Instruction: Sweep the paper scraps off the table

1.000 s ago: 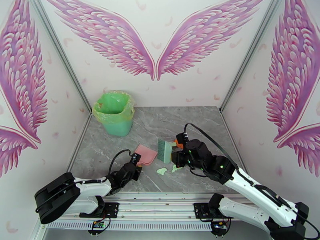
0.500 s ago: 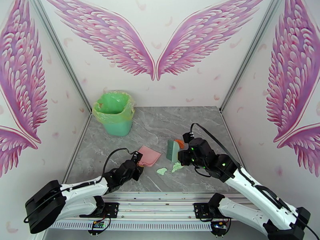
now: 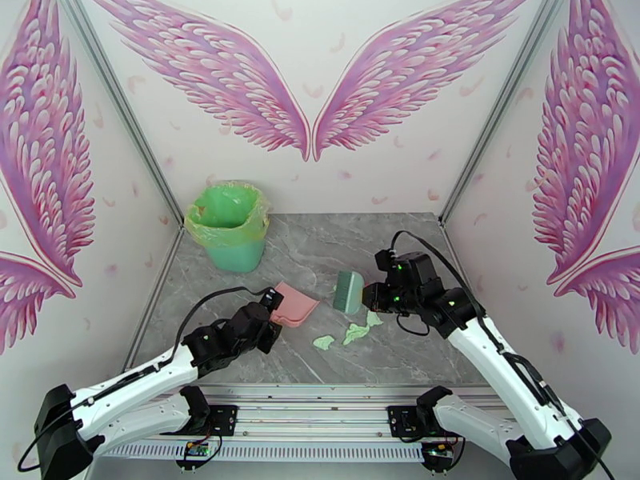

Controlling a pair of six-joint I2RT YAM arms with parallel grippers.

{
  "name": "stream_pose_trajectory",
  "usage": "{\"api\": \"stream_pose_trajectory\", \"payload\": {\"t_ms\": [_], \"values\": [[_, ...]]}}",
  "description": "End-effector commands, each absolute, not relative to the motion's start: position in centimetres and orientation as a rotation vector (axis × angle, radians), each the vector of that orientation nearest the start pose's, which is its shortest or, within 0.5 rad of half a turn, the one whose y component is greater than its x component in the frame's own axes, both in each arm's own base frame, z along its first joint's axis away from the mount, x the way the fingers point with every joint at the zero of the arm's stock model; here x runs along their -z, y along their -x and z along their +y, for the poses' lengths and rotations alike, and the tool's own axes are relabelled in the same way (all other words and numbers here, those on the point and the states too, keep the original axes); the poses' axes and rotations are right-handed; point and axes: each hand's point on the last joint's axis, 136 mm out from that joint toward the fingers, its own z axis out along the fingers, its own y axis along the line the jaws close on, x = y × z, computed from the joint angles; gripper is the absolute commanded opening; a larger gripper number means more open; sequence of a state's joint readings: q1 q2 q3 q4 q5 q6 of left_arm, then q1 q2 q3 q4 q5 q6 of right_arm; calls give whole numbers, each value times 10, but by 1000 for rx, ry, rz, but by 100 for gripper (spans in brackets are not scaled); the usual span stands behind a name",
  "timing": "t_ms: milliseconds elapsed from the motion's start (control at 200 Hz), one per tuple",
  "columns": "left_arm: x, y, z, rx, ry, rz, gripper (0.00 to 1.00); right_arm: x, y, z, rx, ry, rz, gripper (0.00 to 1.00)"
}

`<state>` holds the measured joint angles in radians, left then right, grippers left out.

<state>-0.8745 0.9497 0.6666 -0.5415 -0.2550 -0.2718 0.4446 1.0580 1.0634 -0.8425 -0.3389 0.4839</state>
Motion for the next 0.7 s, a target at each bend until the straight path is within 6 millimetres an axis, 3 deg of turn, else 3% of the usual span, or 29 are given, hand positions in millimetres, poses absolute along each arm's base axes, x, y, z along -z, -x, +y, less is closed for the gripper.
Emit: {"api": "stream_pose_trajectory", "payload": {"t_ms": [0,165,315,545,695], "values": [[-151,-215,-168,190,-536,2313,0,-218,-210,199,-918,266,2574,0],[-153,-216,-165,201,-511,2321,0,-194,-183,209,-993,277,2621,0],[-155,-216,-166,218,-520,2314,0,-164,-176,214,-978,261,2687,0],[-158,-212,-166,252,-526,2295,0,-133,-196,209,-812,217,2742,0],[-157,-213,-167,254,-526,2293,0,-131,-221,205,-665,213,2729,0]]}}
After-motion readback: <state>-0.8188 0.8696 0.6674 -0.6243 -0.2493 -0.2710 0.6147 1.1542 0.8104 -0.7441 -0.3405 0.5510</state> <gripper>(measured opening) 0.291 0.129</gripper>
